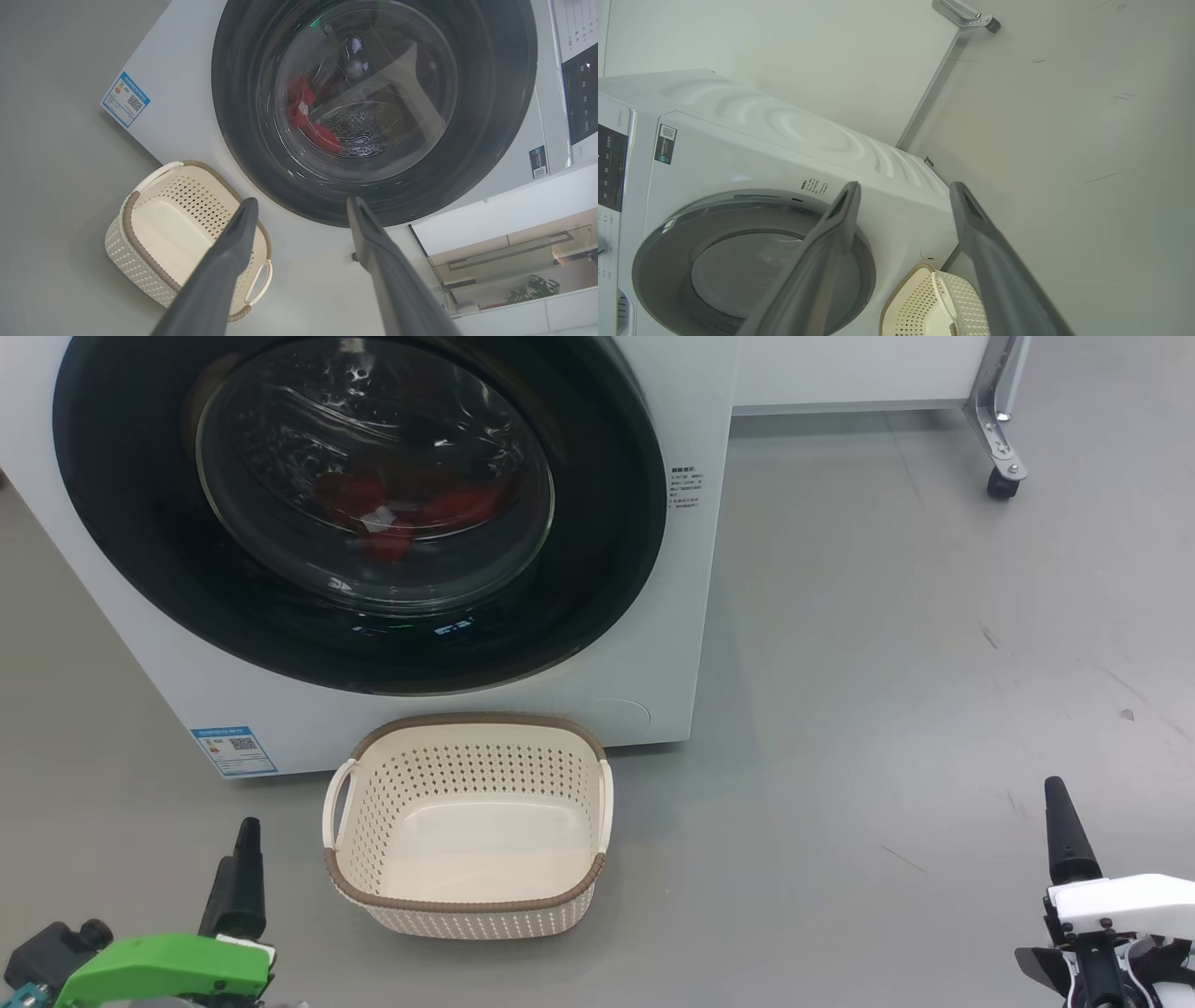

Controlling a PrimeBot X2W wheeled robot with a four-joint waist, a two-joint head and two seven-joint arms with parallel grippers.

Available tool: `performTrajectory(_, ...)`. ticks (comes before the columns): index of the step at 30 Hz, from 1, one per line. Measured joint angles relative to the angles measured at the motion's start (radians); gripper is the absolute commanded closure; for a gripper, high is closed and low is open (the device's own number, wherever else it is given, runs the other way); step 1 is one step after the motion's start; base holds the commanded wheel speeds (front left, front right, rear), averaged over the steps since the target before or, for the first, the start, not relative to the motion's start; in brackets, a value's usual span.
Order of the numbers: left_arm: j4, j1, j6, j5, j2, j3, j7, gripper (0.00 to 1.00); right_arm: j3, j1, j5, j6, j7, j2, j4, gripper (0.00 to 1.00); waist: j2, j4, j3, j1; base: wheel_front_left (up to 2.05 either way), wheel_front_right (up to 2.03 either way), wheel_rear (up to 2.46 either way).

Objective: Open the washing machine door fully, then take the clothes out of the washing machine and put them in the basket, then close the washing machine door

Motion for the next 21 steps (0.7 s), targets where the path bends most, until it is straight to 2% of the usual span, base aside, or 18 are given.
performTrajectory(8, -0.004, -0.009, 0.014, 0.174, 0.033, -0.042, -0.028, 0.00, 0.035, -0.001, -0.124, -0.011, -0.031, -0.021, -0.003, 0.00, 0.0000, 0.001, 0.001, 0.0000, 0.00, 0.00, 0.00)
performTrajectory(21, -0.029, -0.030, 0.054, 0.419, 0.036, -0.072, -0.071, 0.00, 0.102, -0.018, -0.367, -0.036, -0.077, -0.066, -0.010, 0.00, 0.0000, 0.001, 0.004, 0.0000, 0.00, 0.00, 0.00)
